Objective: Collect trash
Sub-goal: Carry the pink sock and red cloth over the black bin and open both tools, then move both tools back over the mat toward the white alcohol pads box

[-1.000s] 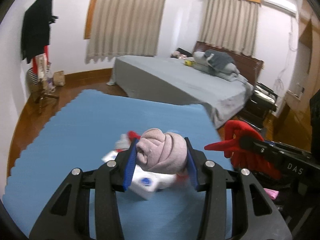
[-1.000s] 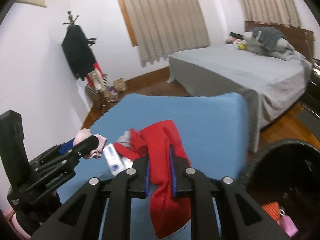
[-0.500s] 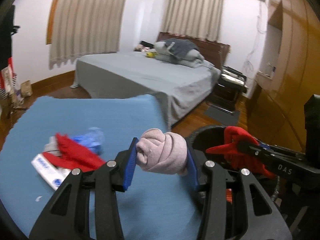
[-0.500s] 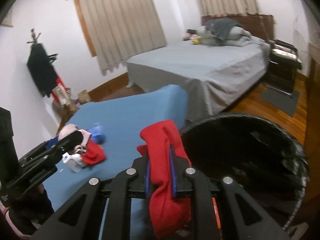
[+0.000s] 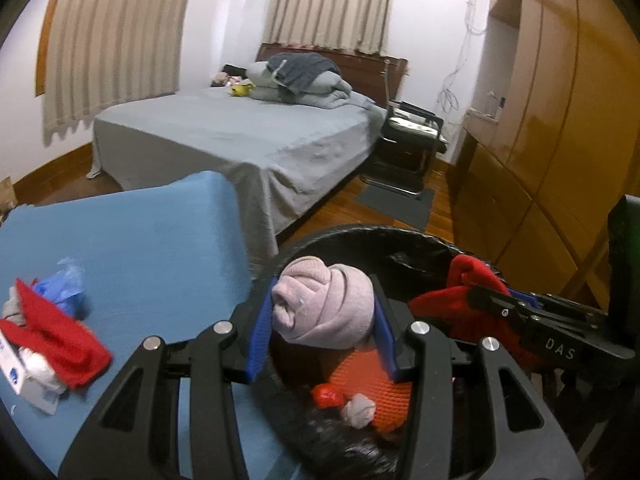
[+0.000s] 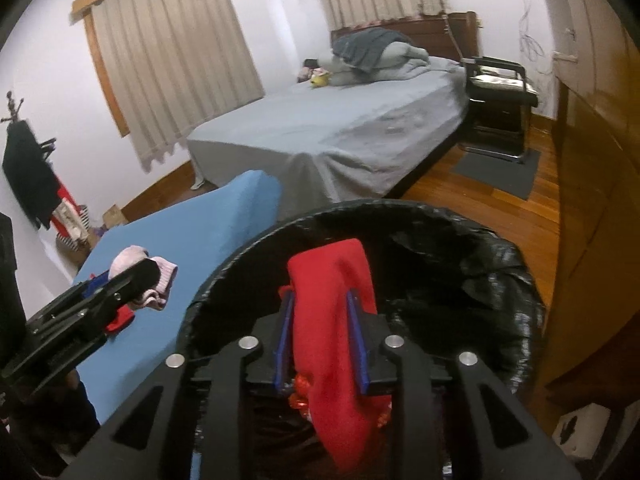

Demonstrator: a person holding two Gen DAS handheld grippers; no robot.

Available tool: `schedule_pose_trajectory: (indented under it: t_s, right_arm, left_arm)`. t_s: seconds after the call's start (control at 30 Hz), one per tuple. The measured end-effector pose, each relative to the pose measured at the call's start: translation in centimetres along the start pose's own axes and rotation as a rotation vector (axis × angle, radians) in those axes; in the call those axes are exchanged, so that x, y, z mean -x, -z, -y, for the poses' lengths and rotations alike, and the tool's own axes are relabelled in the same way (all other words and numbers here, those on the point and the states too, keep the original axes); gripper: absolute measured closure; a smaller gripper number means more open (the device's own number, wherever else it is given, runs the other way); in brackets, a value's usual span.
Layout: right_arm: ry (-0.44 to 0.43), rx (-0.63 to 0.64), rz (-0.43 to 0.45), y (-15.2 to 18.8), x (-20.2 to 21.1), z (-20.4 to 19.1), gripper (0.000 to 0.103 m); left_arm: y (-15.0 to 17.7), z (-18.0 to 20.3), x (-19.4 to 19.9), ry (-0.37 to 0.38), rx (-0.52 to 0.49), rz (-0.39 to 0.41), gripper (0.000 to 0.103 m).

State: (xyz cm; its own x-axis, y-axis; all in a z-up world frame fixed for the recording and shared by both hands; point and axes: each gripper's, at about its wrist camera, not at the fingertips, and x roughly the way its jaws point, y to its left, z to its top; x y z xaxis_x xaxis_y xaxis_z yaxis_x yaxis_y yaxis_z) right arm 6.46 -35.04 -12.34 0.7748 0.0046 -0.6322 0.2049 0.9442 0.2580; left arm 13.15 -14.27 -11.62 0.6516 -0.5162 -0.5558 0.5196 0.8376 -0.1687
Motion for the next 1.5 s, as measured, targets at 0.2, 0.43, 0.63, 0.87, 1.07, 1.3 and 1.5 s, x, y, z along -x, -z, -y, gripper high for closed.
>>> schedule_pose_trajectory:
  t_s: [0.2, 0.43, 0.63, 0.87, 1.07, 1.3, 1.5]
  right_arm:
    - [0.037, -0.026, 0.031, -0.3, 0.7, 2.3, 0.054]
    - [0.088, -0.056, 0.079, -0.7, 1.9, 3.8, 0.027]
    - [0.100, -0.069, 0.106, -1.1, 2.6, 3.7, 0.008]
    - [0.048, -0.026, 0.108, -1.4, 2.0, 0.6, 0.006]
    - [-0.031, 0.019, 0.075, -0.8, 0.1, -3.9, 0.006]
    - [-0.144, 0.124, 0.027, 0.2, -2.7, -11.1, 0.006]
    - [-0.207, 0.207, 0.005, 1.2, -4.4, -16.3, 0.006]
  left_arm:
    - [-0.2, 2.2, -1.7, 0.046, -0.026, -0.012, 0.055]
    - [-0.4, 2.7, -2.4, 0.088, -0.038, -0.003, 0.031]
    - [-0.5, 1.9, -1.5, 0.053, -0.034, 0.012, 0.023]
    - [-0.7, -3.0, 2.4, -0.105, -0.001, 0.068, 0.018]
    - [0.1, -7.7, 5.9, -0.288, 0.009, 0.103, 0.017]
    - [2.2, -14.0, 9.1, -0.457, 0.073, 0.083, 0.017]
    - [3.7, -18.6, 10.7, -0.535, 0.166, 0.056, 0.018]
